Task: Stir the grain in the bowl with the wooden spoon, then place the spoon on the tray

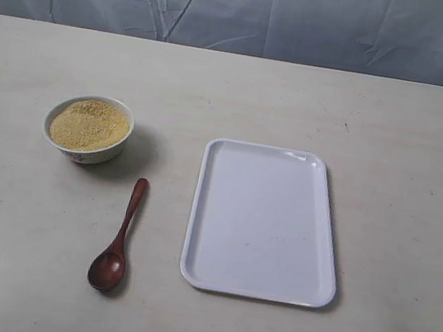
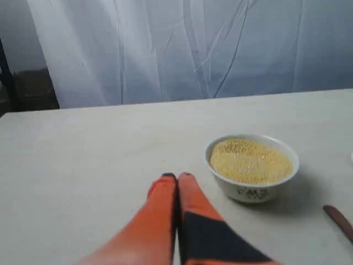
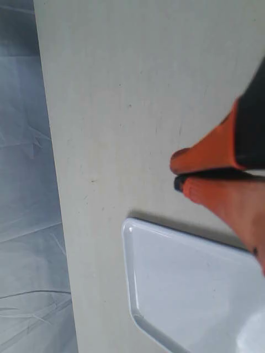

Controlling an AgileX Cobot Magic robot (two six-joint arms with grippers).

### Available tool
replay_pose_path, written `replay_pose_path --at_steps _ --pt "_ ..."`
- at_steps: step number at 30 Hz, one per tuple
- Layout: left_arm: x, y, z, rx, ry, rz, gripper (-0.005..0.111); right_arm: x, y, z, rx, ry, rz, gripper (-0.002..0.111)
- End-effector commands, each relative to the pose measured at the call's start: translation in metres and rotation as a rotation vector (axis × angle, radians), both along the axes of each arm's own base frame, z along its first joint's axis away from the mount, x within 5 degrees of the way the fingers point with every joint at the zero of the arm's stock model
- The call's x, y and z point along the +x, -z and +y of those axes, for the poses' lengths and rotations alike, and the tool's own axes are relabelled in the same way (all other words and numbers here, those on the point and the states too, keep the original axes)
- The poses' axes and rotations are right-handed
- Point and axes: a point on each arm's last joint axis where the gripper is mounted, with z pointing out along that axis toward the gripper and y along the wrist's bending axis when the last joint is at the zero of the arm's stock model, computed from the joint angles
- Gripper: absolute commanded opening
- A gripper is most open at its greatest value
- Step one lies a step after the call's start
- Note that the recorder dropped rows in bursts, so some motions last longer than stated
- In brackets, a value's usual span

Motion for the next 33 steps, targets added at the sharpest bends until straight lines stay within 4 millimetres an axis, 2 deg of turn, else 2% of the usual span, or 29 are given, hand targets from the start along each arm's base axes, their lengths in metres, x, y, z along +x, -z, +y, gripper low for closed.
replay_pose_path --at_steps 1,10,23,24,26,28,31,33 --pt "0.0 -0.013 0.0 -0.004 0.006 -0.16 0.0 0.0 0.0 0.0 0.001 0.005 -0.016 0.002" --pt "-0.002 -0.03 -0.001 -0.018 0.011 -0.34 0.0 0.0 0.0 0.0 0.001 0.005 -0.016 0.002" --pt "-0.003 -0.033 0.0 -0.08 0.011 -0.374 0.0 0.0 0.0 0.0 0.0 0.005 -0.014 0.002" --pt "-0.002 -0.031 0.0 -0.087 0.009 -0.348 0.0 0.0 0.0 0.0 0.0 0.005 -0.014 0.002" --pt "-0.001 -0.039 0.0 -0.103 0.007 -0.266 0.0 0.0 0.0 0.0 0.0 0.005 -0.014 0.002" --pt "0.006 -0.054 -0.001 -0.089 0.006 -0.201 0.0 0.0 0.0 0.0 0.0 0.005 -0.014 0.002" --pt "0.028 -0.08 -0.001 0.025 -0.006 0.067 0.0 0.0 0.0 0.0 0.001 0.005 -0.016 0.002" --pt "0.047 -0.086 -0.004 0.0 -0.002 0.276 0.0 0.0 0.0 0.0 0.001 0.005 -0.016 0.002"
